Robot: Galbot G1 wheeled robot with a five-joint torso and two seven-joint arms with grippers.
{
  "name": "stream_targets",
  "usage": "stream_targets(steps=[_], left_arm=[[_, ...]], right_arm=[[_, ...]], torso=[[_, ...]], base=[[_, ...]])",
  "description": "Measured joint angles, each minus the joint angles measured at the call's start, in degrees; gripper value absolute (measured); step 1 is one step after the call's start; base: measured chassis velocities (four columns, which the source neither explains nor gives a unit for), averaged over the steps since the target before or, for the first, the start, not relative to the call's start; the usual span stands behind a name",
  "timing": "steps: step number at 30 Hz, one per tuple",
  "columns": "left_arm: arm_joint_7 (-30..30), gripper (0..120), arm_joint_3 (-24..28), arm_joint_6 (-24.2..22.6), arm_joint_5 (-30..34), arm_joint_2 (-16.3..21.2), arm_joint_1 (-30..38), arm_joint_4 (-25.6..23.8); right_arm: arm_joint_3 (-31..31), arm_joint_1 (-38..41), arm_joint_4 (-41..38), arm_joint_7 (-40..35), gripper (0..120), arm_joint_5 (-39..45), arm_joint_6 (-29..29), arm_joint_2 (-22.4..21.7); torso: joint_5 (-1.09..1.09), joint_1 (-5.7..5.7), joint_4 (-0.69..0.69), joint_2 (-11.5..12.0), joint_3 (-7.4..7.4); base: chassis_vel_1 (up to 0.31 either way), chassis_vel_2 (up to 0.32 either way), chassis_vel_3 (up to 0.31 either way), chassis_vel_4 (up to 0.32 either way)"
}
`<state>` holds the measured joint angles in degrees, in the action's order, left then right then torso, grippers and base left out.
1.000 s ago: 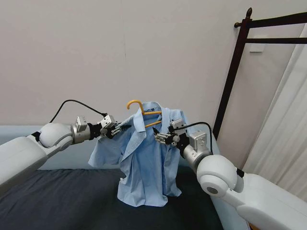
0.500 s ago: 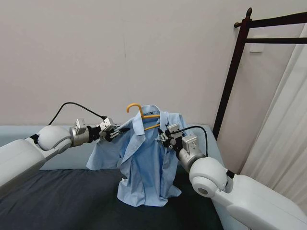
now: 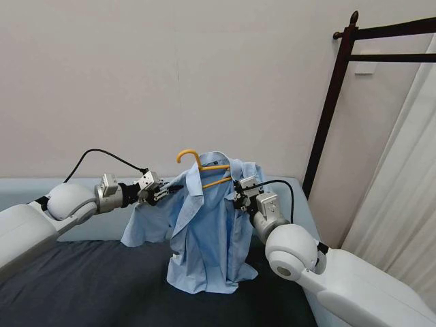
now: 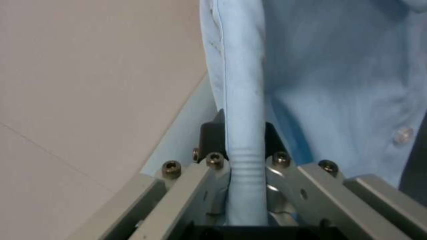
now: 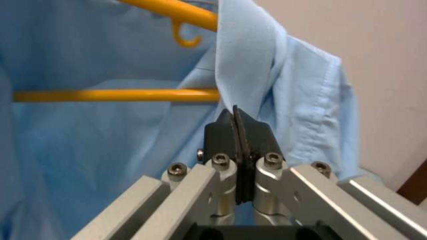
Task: Pick up the clothes from the sofa and hang them on the clothes hanger.
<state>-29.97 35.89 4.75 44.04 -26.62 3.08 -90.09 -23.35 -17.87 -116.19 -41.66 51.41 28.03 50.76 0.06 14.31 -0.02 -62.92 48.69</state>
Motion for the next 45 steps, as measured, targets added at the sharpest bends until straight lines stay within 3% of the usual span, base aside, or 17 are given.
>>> stream_targets(steps=[7, 16, 19, 22, 29, 36, 38, 45], left_arm=[[-0.3, 1, -0.5, -0.3, -4.7, 0.0, -0.4, 1.2], [2.0, 1, 4.9, -3.6, -6.8, -4.0, 3.4, 1.3], [2.5, 1, 7.4, -4.1, -6.6, -5.1, 5.7, 1.8], [3.1, 1, 10.5, -4.8, -4.2, -5.8, 8.8, 2.1], [2.9, 1, 11.2, -4.9, -1.0, -5.9, 10.0, 2.0], [-0.5, 1, 15.1, -4.0, 3.7, -6.8, 18.2, 3.6], [-3.9, 1, 18.3, -2.3, 4.2, -7.9, 24.0, 5.9], [-7.7, 1, 22.3, -0.1, 4.7, -10.4, 32.3, 10.2]], right_arm=[[2.2, 0.3, -1.9, 1.7, 0, -0.8, 0.1, -4.2], [-4.4, 7.4, -2.7, 4.7, 0, -3.1, 1.4, -6.3], [-6.9, 9.2, -3.3, 7.4, 0, -5.7, 2.2, -7.1], [-10.2, 10.4, -4.8, 13.6, 0, -14.1, 3.2, -10.0], [-10.8, 10.3, -4.1, 18.5, 0, -21.1, 2.6, -12.0], [-12.4, 15.4, -3.6, 19.0, 0, -19.0, 2.3, -12.1], [-12.3, 18.7, -3.5, 18.3, 0, -15.6, 3.2, -11.4], [-11.6, 21.4, -4.1, 18.4, 0, -12.9, 3.9, -11.8]], torso=[[0.01, 0.00, -0.01, 0.0, 0.00], [0.00, 0.00, -0.01, 0.0, 0.00], [0.01, 0.00, -0.01, 0.0, 0.00], [0.01, 0.00, -0.01, 0.0, 0.00], [0.00, 0.00, 0.01, 0.0, 0.00], [0.00, 0.00, -0.01, 0.0, 0.00], [0.01, 0.00, 0.00, 0.0, 0.00], [0.01, 0.00, 0.01, 0.0, 0.00]], base=[[0.000, 0.000, 0.000, 0.000], [0.000, 0.000, 0.000, 0.000], [0.000, 0.000, 0.000, 0.000], [0.000, 0.000, 0.000, 0.000], [0.000, 0.000, 0.000, 0.000], [0.000, 0.000, 0.000, 0.000], [0.000, 0.000, 0.000, 0.000], [0.000, 0.000, 0.000, 0.000]])
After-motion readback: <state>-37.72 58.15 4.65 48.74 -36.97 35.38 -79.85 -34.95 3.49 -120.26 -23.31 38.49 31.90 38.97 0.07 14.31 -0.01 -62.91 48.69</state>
